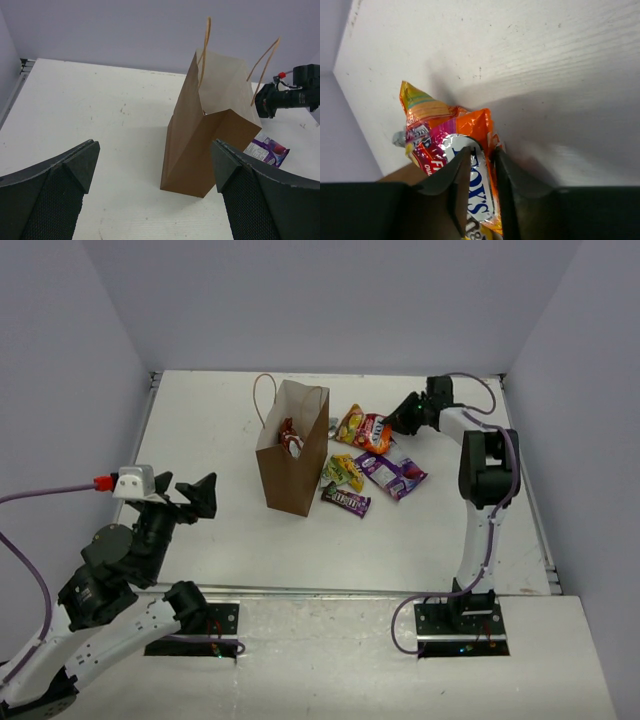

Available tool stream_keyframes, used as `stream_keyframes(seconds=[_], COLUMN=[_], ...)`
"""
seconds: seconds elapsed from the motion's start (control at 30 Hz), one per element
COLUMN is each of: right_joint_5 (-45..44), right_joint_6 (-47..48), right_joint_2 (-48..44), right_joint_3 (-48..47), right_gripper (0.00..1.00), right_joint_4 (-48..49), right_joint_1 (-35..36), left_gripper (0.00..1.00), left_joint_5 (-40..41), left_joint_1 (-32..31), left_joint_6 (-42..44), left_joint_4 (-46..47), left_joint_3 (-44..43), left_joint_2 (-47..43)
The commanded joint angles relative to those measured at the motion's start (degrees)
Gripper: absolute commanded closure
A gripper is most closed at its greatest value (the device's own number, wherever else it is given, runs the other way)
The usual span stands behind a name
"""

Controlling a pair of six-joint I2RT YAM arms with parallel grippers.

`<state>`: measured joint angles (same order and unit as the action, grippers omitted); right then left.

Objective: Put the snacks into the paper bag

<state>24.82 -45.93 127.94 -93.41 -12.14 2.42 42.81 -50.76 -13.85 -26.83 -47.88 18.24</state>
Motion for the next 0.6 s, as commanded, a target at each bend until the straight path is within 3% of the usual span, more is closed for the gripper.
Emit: stream_keyframes(seconds=[0.0,0.03,0.13,0.27,0.57], right_joint_5=[0.0,0.7,0.9,-1.5,-1.3], right_joint_6=[-2.3,-2.8,-3.8,-1.3,3.1], right_joint_2=[1.4,0.4,-4.3,-17.4,-38.2], right_joint_3=[-2.3,-1.5,4.6,9.3,7.6], right_gripper=[0.77,1.0,1.0,1.0,1.0], right_joint_4=[1.5,3.1,7.9,7.0,1.5], right_joint_1=[2.0,2.2,2.2,2.9,7.3], left_gripper=[0.0,0.0,0.0,0.0,0.0], left_joint_5=[1.3,1.3,1.1,1.0,0.6], left_joint_1=[0.0,0.0,0.0,0.0,0.0], left_joint_6=[1.3,1.3,1.0,0.9,0.8], left_joint_4=[2.7,2.6,2.2,2.1,1.9], left_joint_3=[0.3,0.2,0.2,0.1,0.0], left_joint_2=[0.8,1.0,1.5,1.5,1.4])
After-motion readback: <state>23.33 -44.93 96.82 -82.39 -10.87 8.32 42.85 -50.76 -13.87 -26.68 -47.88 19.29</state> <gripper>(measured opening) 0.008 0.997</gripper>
